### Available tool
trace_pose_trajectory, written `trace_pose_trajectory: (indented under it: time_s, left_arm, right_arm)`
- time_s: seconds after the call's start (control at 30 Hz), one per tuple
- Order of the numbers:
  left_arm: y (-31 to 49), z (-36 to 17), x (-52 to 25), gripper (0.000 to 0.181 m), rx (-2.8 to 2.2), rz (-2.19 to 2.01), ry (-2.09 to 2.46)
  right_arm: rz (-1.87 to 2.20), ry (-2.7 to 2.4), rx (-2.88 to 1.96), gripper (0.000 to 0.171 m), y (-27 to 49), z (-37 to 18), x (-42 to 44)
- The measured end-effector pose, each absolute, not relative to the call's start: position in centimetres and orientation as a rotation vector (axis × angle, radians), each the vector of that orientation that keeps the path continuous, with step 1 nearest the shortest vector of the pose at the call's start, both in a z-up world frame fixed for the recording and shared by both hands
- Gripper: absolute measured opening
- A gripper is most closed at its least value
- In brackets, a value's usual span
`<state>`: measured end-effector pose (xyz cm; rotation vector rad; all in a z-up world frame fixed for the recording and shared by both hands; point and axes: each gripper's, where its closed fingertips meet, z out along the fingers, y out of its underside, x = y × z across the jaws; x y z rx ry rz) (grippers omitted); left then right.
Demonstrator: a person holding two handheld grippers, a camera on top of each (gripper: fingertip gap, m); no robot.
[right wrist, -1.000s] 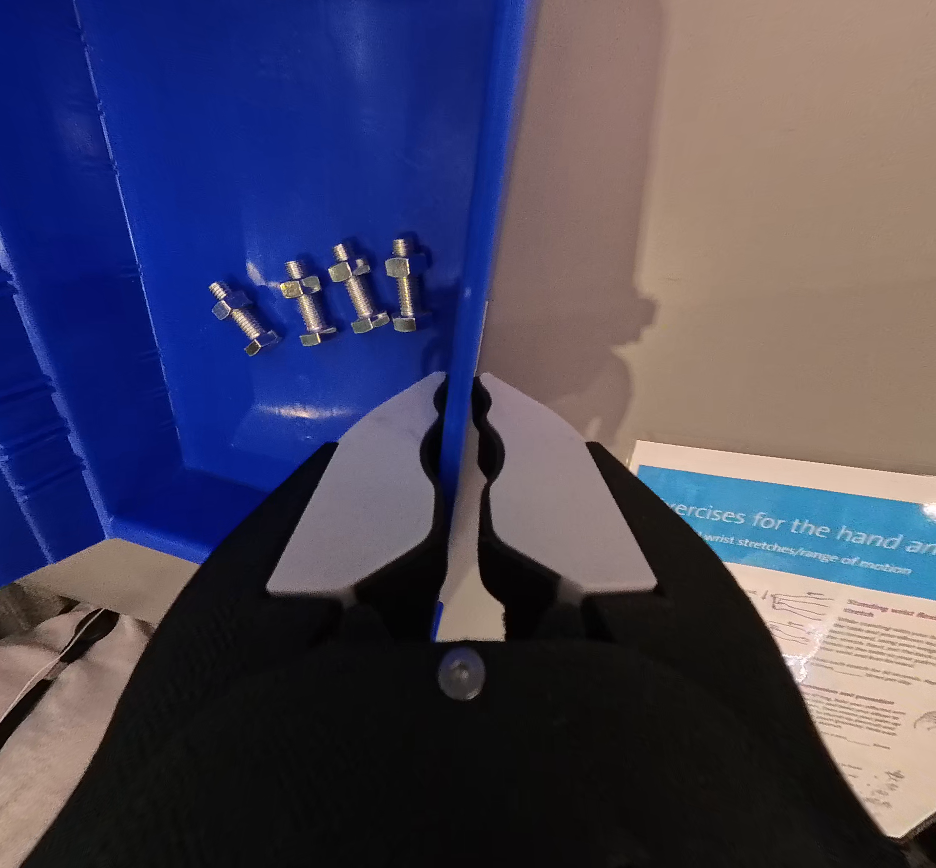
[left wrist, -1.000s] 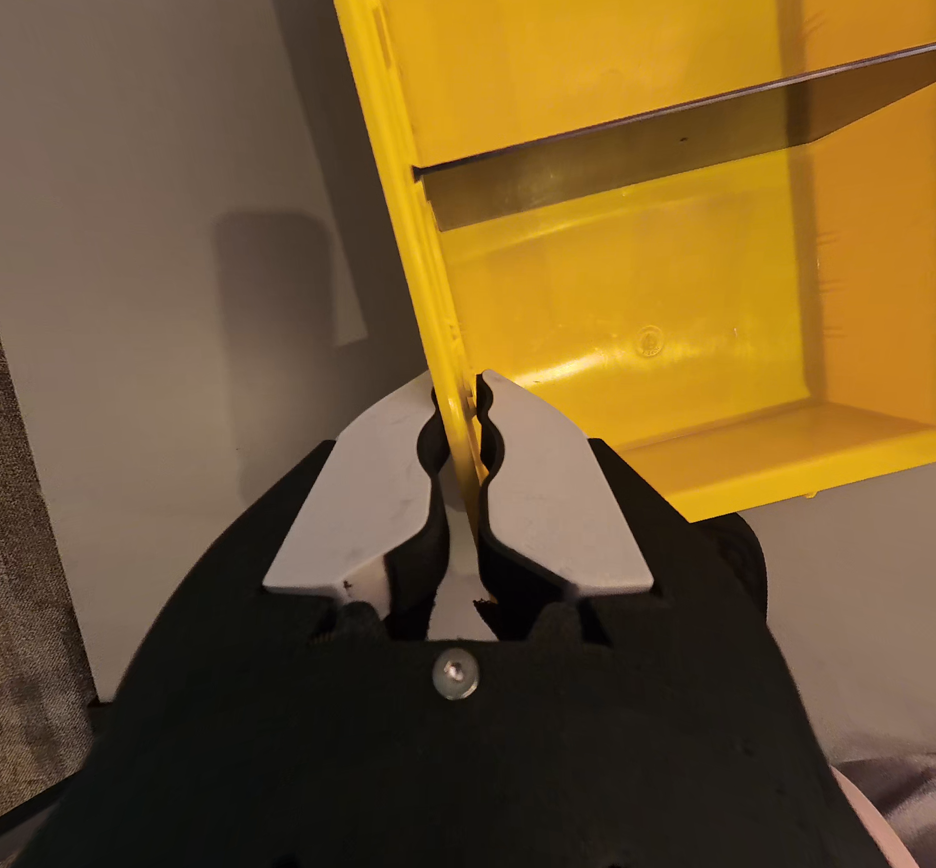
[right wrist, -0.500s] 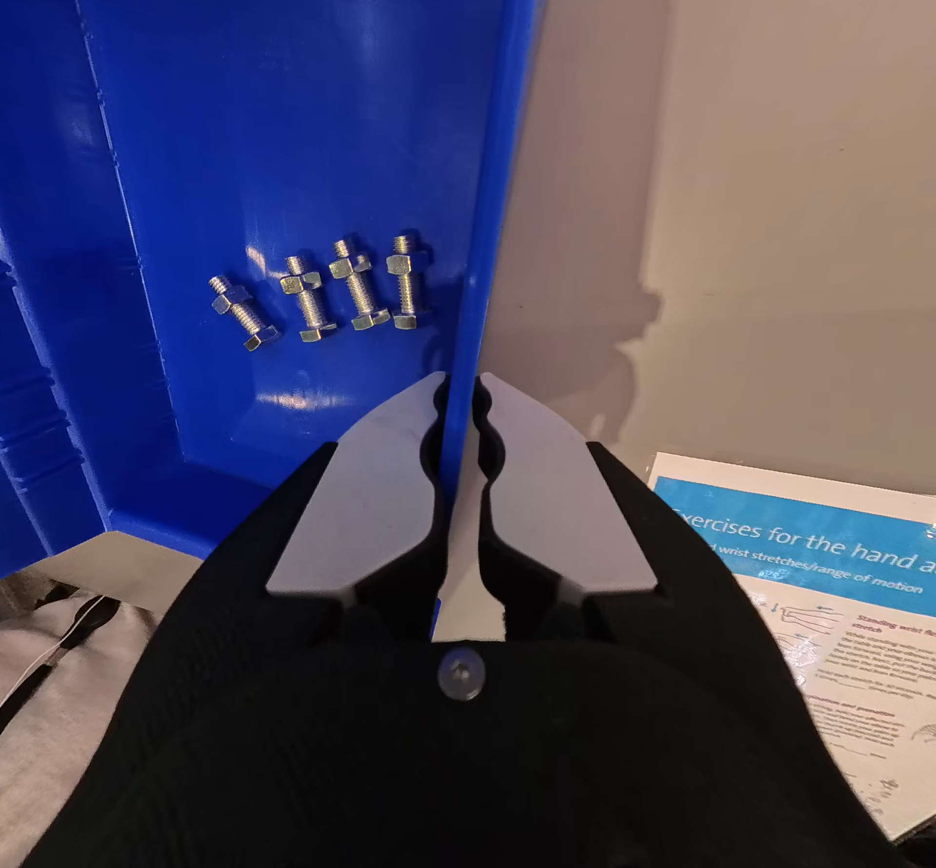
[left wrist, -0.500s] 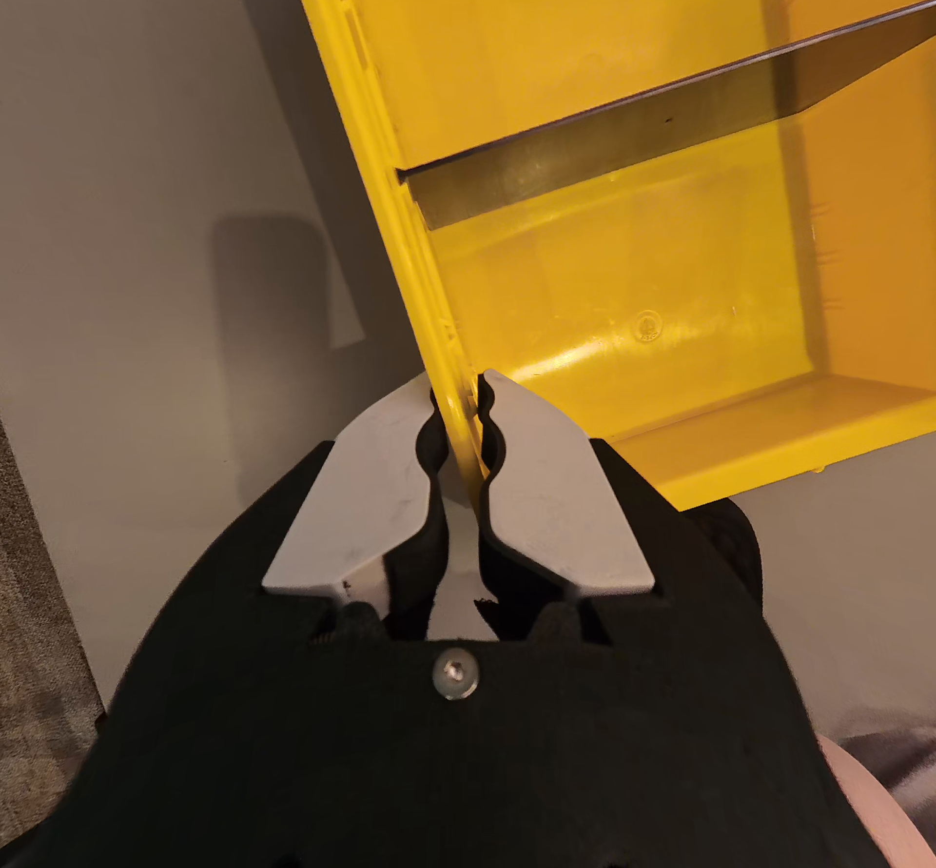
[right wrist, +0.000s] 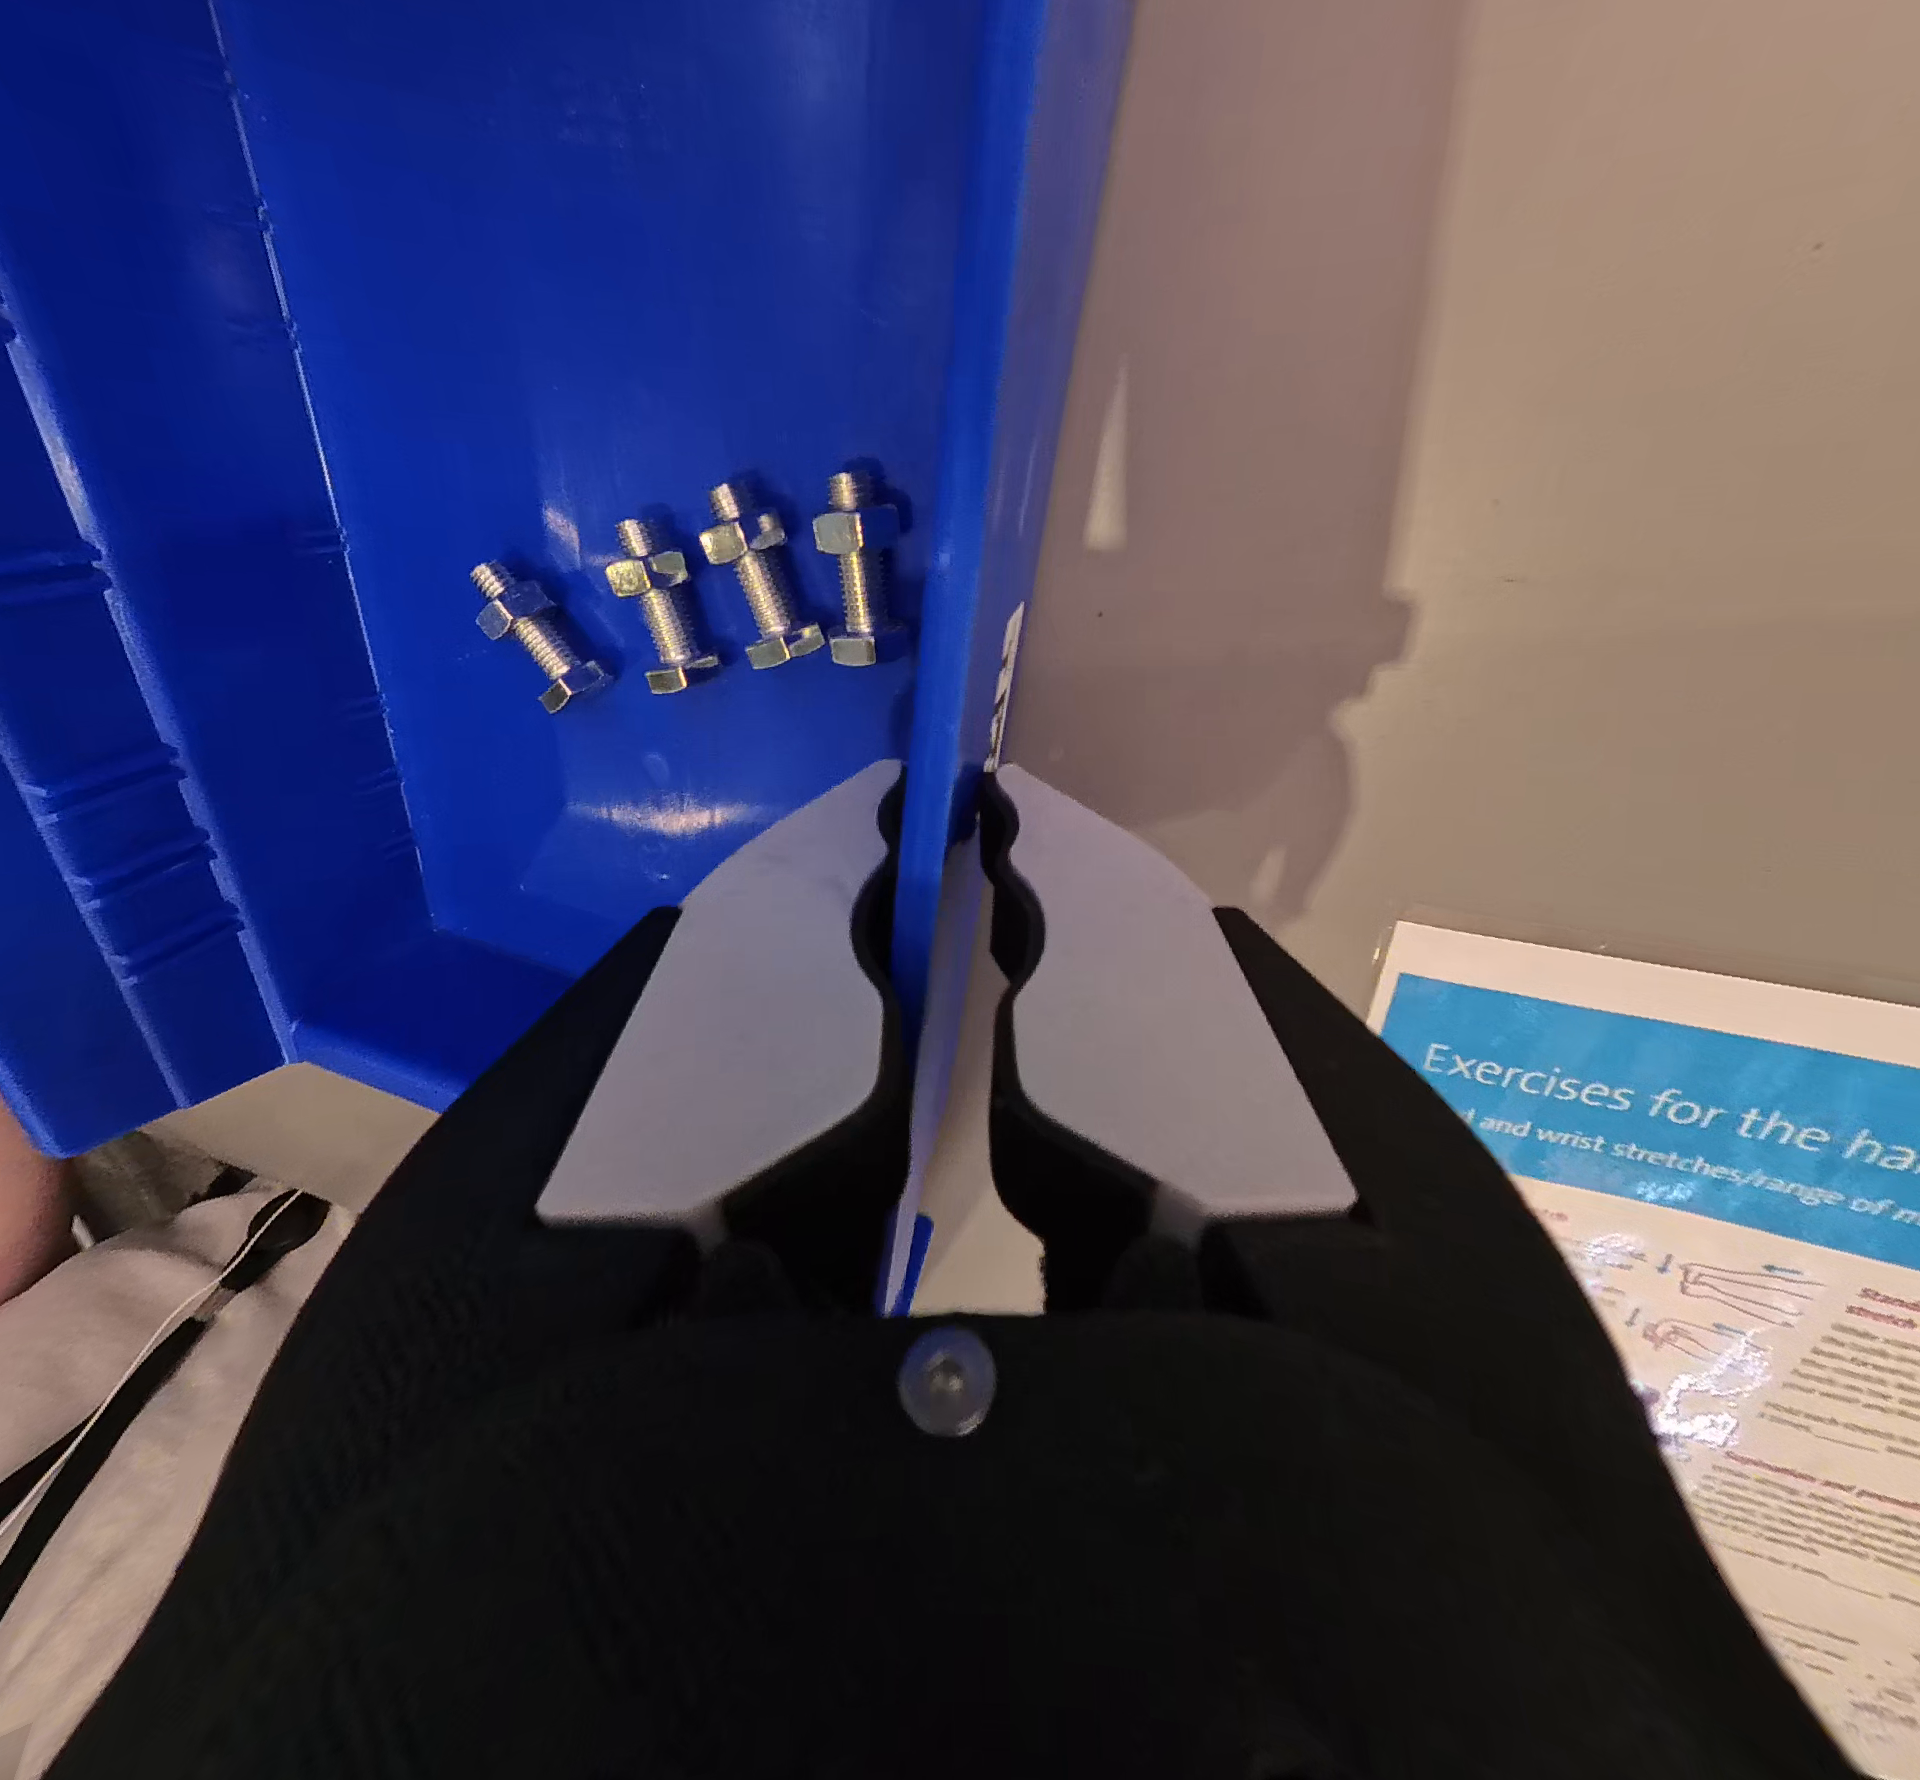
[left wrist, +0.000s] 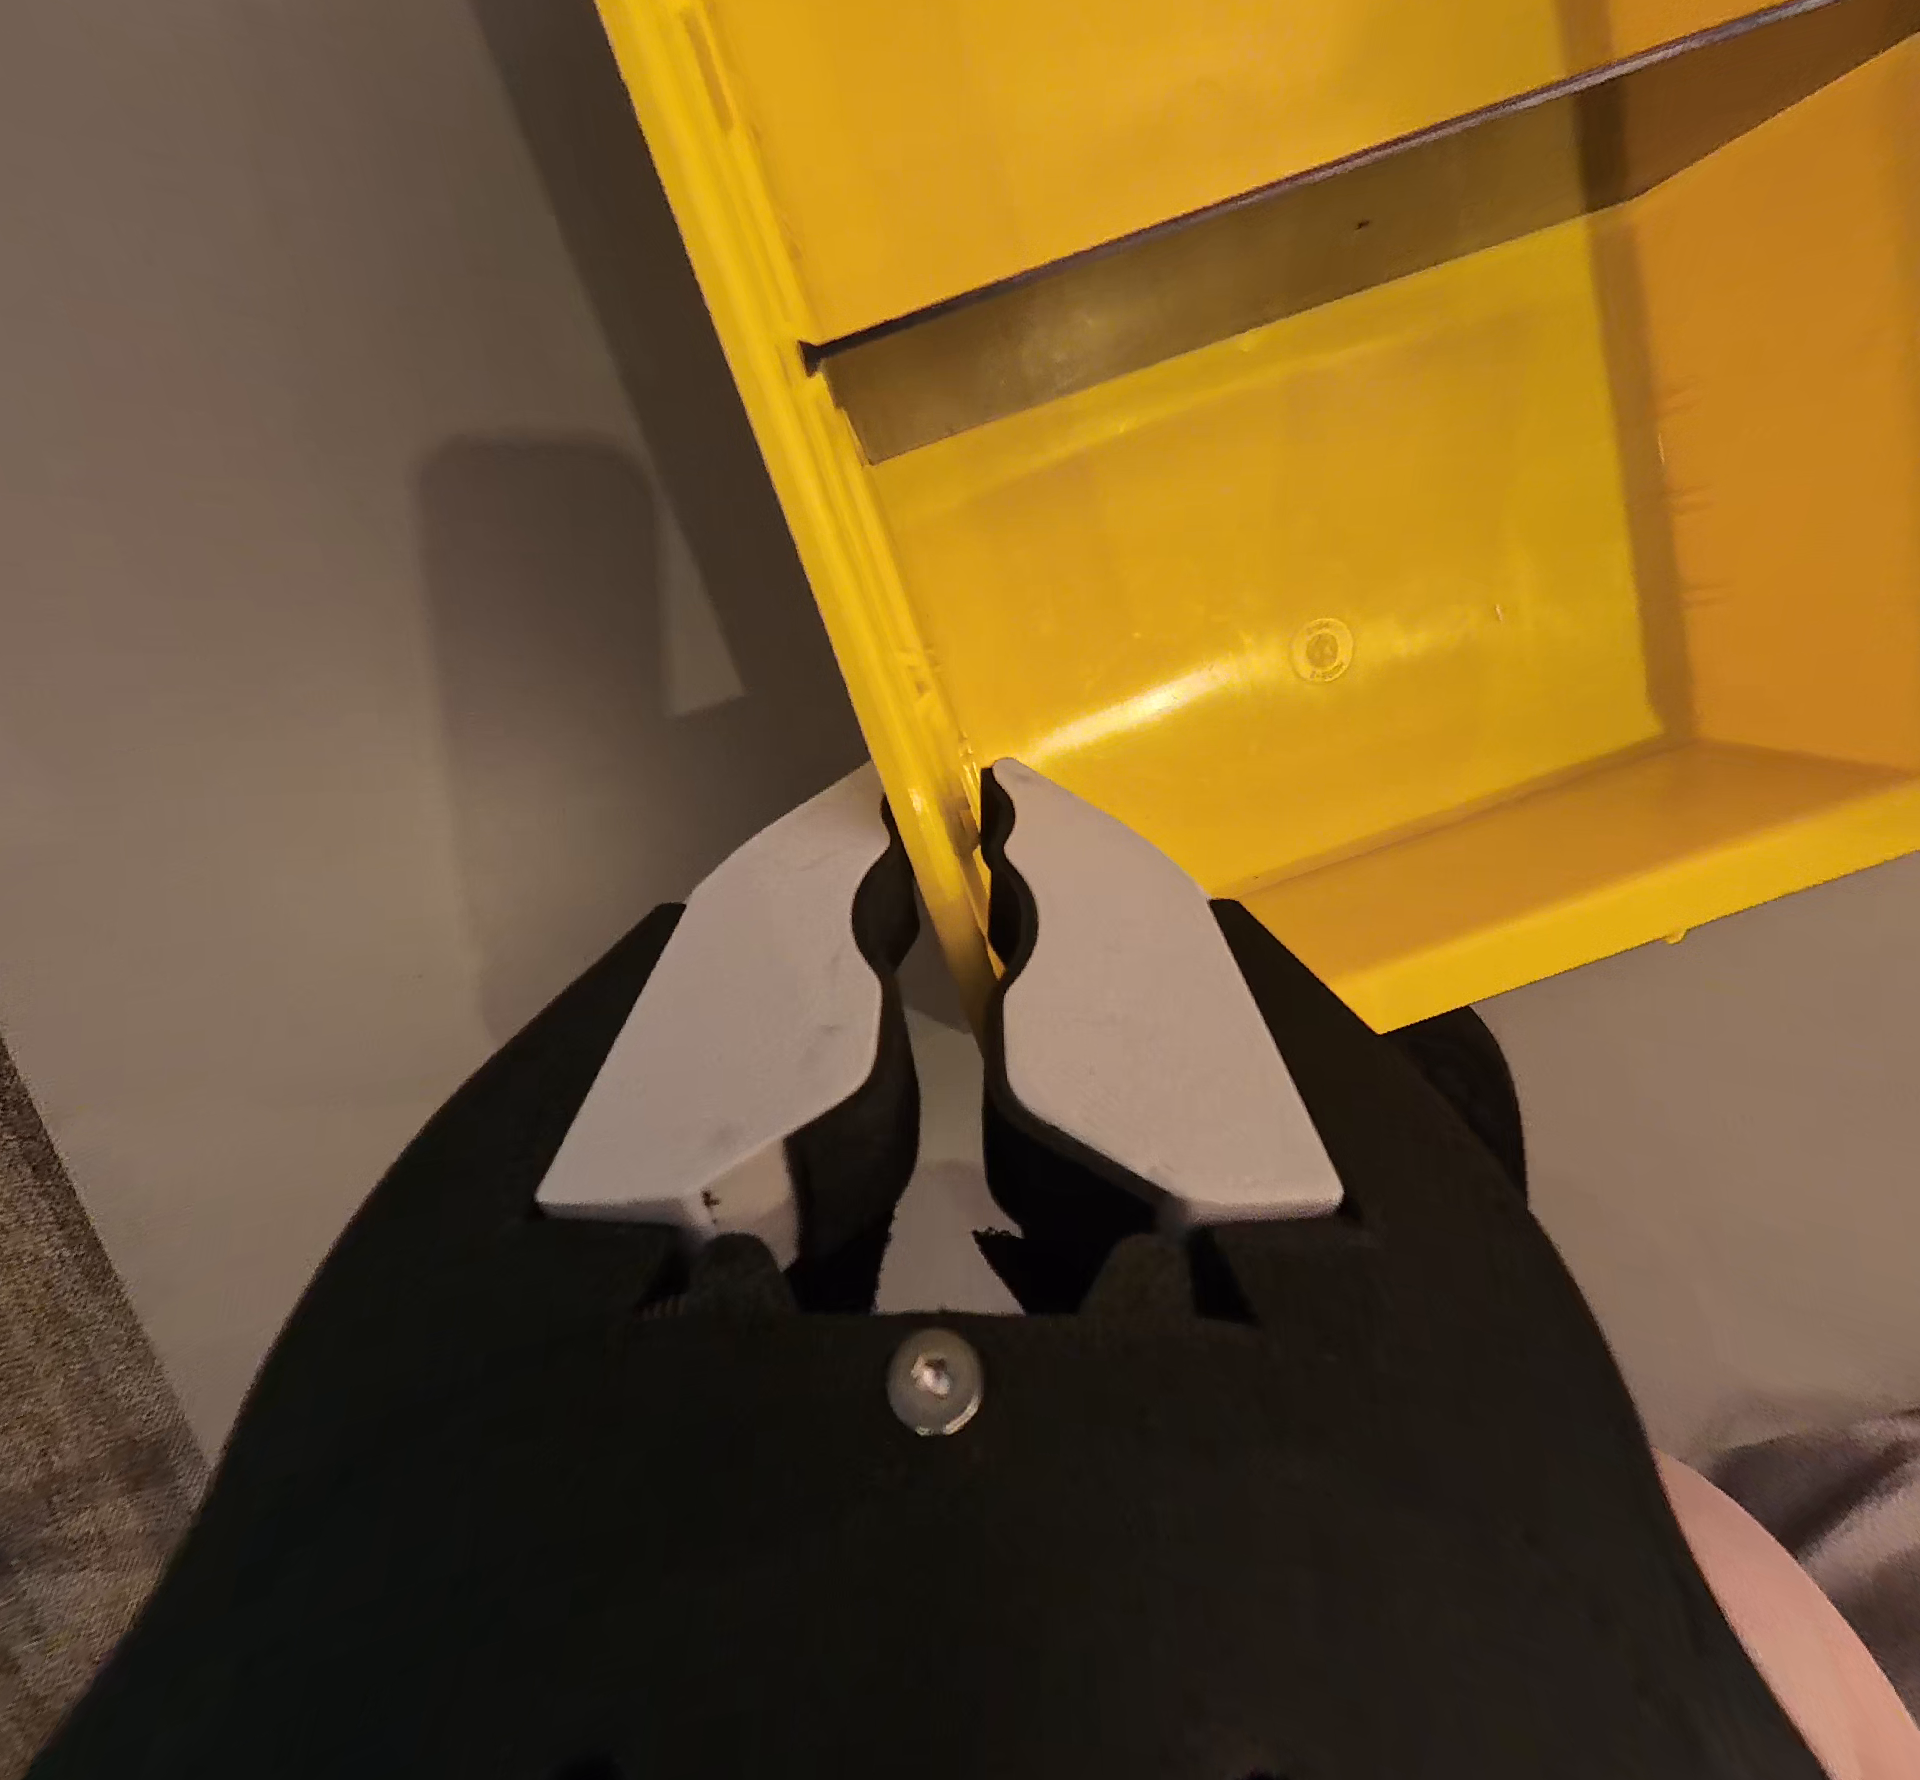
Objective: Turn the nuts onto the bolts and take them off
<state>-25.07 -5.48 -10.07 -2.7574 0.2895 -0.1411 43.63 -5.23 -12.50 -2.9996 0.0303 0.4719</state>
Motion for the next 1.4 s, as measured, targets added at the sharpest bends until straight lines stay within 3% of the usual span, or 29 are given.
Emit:
trace_pose_trajectory:
  time_s: [1.4]
  left_arm:
    - [-6.9, -10.3, -14.8, 0.018, -2.981, -0.048, 0.638]
  right_arm:
    - [0.385, -0.181, -3.199, 0.013, -7.0, -12.9, 38.8]
